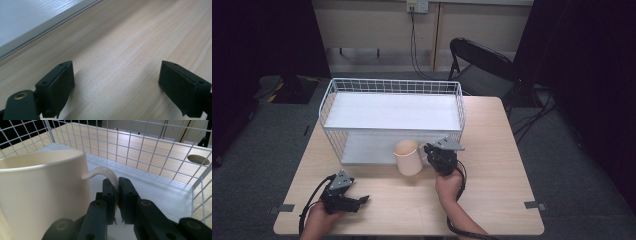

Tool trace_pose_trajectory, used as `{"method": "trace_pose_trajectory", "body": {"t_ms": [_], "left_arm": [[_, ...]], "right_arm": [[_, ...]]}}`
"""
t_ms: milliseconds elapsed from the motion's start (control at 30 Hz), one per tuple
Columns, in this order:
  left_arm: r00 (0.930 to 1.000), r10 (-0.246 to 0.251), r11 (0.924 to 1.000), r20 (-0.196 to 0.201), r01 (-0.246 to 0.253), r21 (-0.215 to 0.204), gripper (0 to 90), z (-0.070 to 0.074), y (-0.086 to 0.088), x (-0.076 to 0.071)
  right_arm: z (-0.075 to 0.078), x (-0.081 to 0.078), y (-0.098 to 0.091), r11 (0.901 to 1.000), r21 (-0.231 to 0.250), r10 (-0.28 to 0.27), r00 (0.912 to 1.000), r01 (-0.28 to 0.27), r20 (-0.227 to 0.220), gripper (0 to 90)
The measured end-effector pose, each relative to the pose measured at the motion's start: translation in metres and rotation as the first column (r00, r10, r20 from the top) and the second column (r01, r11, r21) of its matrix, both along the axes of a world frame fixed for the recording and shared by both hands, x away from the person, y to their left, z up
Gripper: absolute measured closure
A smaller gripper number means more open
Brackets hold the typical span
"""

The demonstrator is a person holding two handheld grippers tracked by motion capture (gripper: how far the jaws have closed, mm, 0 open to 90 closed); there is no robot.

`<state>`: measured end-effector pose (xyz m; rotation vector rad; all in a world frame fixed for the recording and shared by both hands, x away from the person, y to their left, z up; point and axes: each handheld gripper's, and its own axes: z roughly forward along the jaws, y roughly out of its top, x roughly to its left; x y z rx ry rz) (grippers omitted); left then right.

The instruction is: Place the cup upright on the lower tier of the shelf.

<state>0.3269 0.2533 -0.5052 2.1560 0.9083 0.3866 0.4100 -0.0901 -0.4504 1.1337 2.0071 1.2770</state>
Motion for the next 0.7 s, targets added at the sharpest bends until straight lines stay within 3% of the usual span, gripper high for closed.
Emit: {"method": "trace_pose_trajectory", "body": {"t_ms": [433,700], "left_arm": [[1.0,0.0,1.0,0.0,0.0,0.0,13.0,0.0,0.0,0.0],[1.0,0.0,1.0,0.0,0.0,0.0,13.0,0.0,0.0,0.0]], "right_arm": [[0.0003,0.0042,-0.006,0.9988,0.011,-0.047,0.9989,0.047,0.0,83.1],[0.0004,0.0013,-0.0052,0.9995,-0.005,-0.032,0.9994,0.033,0.011,83.1]]}}
